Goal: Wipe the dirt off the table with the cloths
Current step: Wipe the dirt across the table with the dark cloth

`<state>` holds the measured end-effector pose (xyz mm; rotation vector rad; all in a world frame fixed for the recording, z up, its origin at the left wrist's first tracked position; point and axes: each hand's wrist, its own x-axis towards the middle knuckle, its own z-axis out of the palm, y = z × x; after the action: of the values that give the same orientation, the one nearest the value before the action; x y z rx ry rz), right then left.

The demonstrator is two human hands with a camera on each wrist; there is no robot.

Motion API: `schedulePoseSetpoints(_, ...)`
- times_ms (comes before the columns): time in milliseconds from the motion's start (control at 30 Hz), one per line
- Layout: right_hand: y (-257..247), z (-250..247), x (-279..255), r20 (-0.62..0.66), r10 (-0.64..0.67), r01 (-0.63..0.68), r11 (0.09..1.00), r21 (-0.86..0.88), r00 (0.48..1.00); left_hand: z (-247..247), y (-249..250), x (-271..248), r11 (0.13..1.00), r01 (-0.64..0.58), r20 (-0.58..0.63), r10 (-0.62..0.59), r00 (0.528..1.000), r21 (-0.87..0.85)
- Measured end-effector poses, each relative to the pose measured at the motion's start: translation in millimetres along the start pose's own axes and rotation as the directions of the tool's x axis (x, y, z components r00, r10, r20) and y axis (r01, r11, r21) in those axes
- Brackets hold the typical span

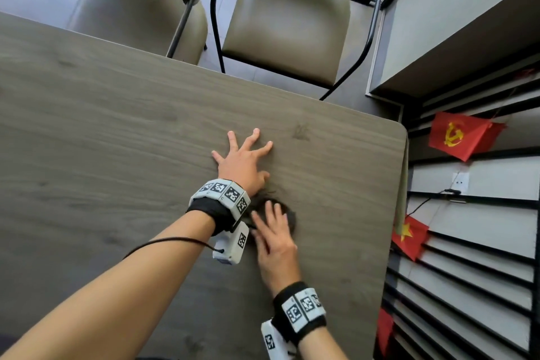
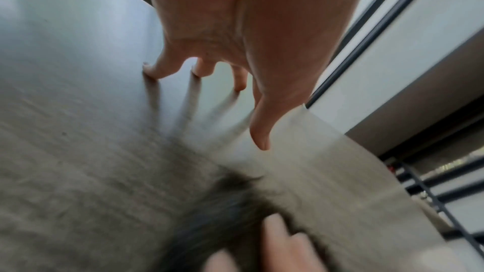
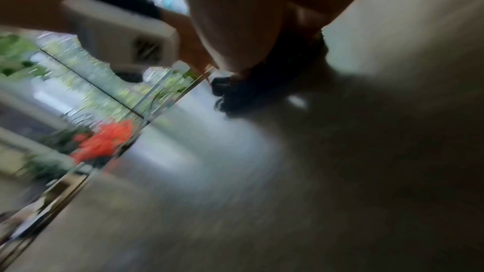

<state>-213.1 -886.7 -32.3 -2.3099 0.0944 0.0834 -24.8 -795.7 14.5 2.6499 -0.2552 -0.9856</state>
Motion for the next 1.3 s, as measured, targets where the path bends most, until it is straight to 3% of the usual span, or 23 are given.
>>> schedulePoseSetpoints(100,-9,17,16,0.059,-0.11,0.112,0.993,-0.044,0.992,2,-15,-3,0.989,-0.01,-0.15,-0.012,0.989,-0.147)
schedulePoseSetpoints(200,-1,16,61,0.084,-0.192,0.195,0.98,-0.034,0.978,11,-34,-9,0.947,-0.1,-0.344,-0.012,0.939,-0.306)
schedulePoseSetpoints(367,2,5,137,0.056,-0.196,0.198,0.98,-0.033,0.979,23,-56,-17,0.909,-0.213,-0.461,0.026,0.887,-0.358)
schedulePoseSetpoints(667,11,-43,296,-0.086,-0.036,0.031,0.998,-0.054,0.996,20,-82,-16,0.982,-0.136,-0.315,0.088,0.945,-0.133)
schedulePoseSetpoints(800,27,-71,340,-0.055,0.163,-0.169,0.977,-0.132,0.985,16,-78,-17,0.996,-0.083,-0.284,0.076,0.956,-0.012)
schedulePoseSetpoints(900,19,-77,318,-0.117,0.084,-0.101,0.983,-0.153,0.99,12,-77,-17,0.997,-0.08,-0.285,0.073,0.956,-0.013)
schedulePoseSetpoints(1033,-10,-60,210,-0.127,-0.135,0.131,0.99,-0.044,0.983,13,-82,-15,0.991,-0.109,-0.28,0.084,0.956,-0.076)
schedulePoseSetpoints(1100,-12,-32,146,-0.012,-0.2,0.2,0.98,-0.007,0.98,13,-90,-12,0.966,-0.15,-0.308,0.08,0.948,-0.211)
schedulePoseSetpoints(1200,-18,20,71,0.244,-0.339,0.364,0.929,-0.063,0.909,13,-108,-5,0.859,-0.255,-0.37,0.083,0.925,-0.444)
schedulePoseSetpoints(1300,-20,38,68,0.289,-0.366,0.399,0.915,-0.064,0.885,13,-120,1,0.8,-0.345,-0.409,0.138,0.902,-0.491)
